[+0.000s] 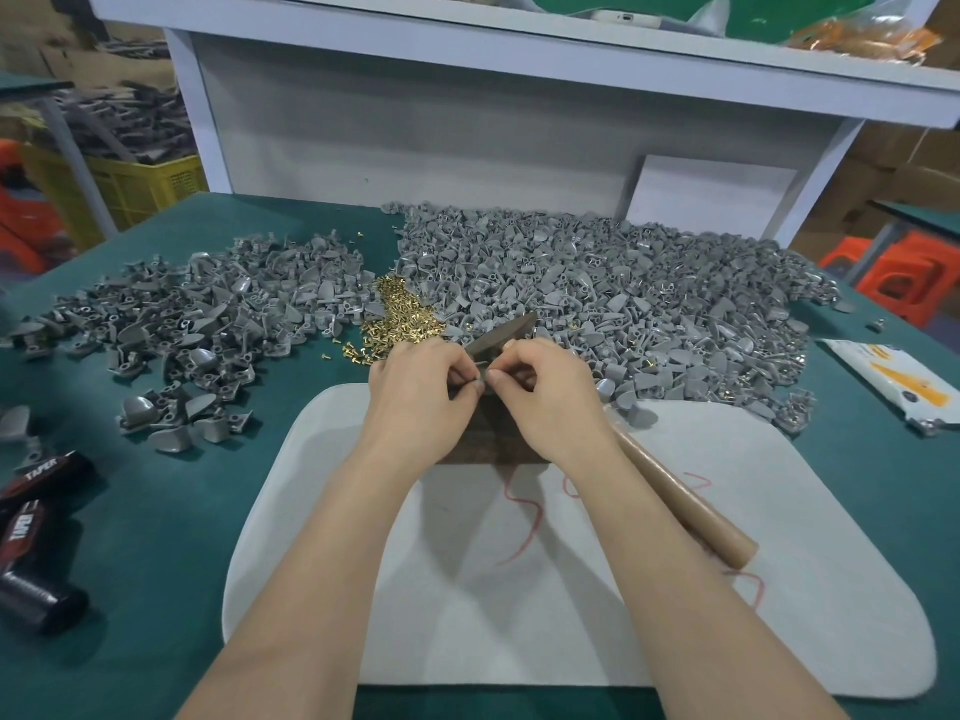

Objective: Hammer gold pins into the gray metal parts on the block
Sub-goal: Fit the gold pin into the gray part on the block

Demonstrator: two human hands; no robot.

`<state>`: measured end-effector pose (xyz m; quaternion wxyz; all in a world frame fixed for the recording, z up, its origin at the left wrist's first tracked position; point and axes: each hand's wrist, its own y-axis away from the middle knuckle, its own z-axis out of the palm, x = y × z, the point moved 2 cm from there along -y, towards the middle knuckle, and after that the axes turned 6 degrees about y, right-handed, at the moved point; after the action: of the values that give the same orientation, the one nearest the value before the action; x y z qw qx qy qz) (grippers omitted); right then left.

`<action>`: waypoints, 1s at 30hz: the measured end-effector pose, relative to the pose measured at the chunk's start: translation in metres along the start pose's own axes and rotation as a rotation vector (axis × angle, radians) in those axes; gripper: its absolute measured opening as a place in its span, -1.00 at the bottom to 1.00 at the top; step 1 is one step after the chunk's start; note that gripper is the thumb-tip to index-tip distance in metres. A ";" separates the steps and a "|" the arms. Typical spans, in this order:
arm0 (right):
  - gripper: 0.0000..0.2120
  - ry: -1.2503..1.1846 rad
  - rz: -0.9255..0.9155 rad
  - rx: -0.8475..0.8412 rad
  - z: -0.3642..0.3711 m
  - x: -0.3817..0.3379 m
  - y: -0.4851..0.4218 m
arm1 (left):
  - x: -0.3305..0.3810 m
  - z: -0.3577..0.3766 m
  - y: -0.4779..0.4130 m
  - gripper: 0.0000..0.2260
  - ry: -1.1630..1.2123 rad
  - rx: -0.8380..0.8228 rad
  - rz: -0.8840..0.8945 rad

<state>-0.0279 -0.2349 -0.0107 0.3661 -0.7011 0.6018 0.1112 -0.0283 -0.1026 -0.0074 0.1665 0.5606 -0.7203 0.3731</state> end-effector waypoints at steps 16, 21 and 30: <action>-0.93 -0.007 0.071 0.038 0.001 0.001 0.003 | -0.001 0.002 0.001 -0.90 0.021 0.007 0.015; -0.87 0.020 0.043 0.033 0.000 -0.005 0.004 | -0.001 0.002 0.001 -0.94 0.008 0.006 0.017; -0.95 0.309 -0.069 -0.022 -0.005 -0.020 0.001 | 0.001 0.001 0.000 -0.97 -0.002 -0.002 0.032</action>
<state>-0.0354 -0.2229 0.0039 0.2650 -0.7341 0.6252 -0.0044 -0.0286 -0.1038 -0.0075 0.1606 0.5493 -0.7297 0.3743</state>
